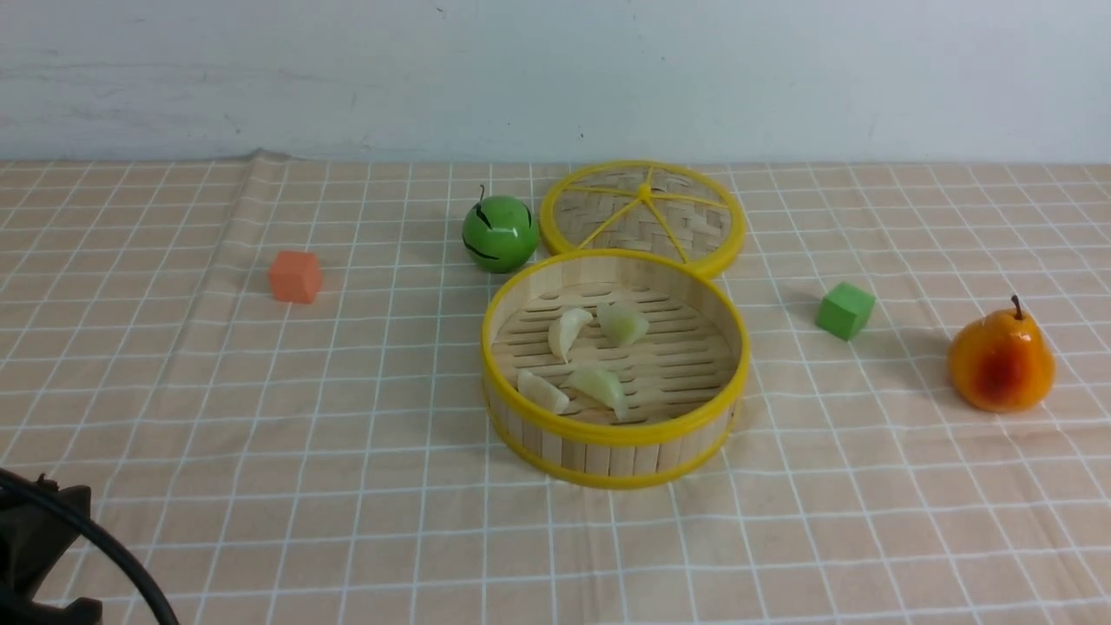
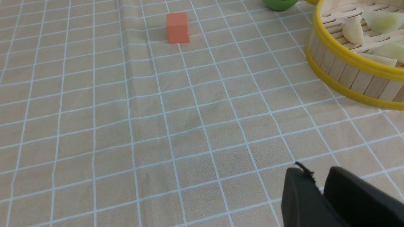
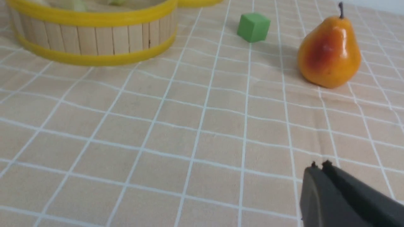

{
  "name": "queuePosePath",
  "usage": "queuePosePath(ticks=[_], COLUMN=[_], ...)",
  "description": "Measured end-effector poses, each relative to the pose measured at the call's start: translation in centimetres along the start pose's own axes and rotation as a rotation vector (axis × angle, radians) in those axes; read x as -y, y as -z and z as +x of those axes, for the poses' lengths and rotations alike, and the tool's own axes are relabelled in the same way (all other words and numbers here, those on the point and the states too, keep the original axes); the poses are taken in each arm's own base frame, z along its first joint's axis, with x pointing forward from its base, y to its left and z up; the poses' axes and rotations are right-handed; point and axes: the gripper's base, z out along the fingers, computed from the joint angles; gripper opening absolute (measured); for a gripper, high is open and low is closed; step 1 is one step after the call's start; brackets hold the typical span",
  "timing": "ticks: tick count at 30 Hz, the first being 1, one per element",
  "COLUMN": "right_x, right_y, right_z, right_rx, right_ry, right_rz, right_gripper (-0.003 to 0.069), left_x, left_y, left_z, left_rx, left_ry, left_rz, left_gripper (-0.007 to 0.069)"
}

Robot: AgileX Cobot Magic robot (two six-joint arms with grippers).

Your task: Put the dumplings into the steamer on the table with the brown tablecloth.

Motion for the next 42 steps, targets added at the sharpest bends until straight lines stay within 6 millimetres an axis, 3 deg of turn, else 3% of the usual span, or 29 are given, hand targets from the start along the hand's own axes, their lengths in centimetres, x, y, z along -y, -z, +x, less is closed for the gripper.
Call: queuePosePath(ticks=[20,24,25,26,29,33,37,42], right_x=[0.0,0.0,-0.1,-0.1,-0.1,-0.1,-0.1,-0.1], right_y=[0.0,0.0,0.0,0.0,0.0,0.0,0.0,0.0], right_z=[0.1,0.1,0.1,0.1,0.1,0.1,0.1,0.1], right_rx=[-0.011,-0.011,-0.011,-0.011,-0.011,-0.011,-0.011,-0.012], right_ry=[-0.002,-0.004,-0.005,-0.005,-0.007,-0.008,-0.007,-0.009], right_rz=[-0.005,-0.006,-0.006,-0.006,-0.007,-0.007,-0.007,-0.008], right_gripper=[0.0014,0.0018,0.0021,0.0021,0.0025,0.0031,0.0035,0.0043], left_x=[0.0,0.0,-0.3,-0.3,-0.9,-1.2,-1.5,-1.9], left_y=[-0.1,-0.6,-0.7,-0.6,0.0,0.6,0.8,0.6], left_z=[0.2,2.1,4.0,4.1,7.1,8.2,9.9,10.3], left_rx=[-0.001,-0.013,-0.026,-0.025,0.095,0.232,0.39,0.397], left_ry=[-0.004,-0.028,-0.041,-0.043,0.001,0.022,0.085,0.177], left_rz=[0.001,0.017,0.009,0.009,0.03,0.036,-0.023,-0.117], left_gripper=[0.0133,0.0137,0.0137,0.0137,0.0137,0.0105,-0.0013,-0.0014])
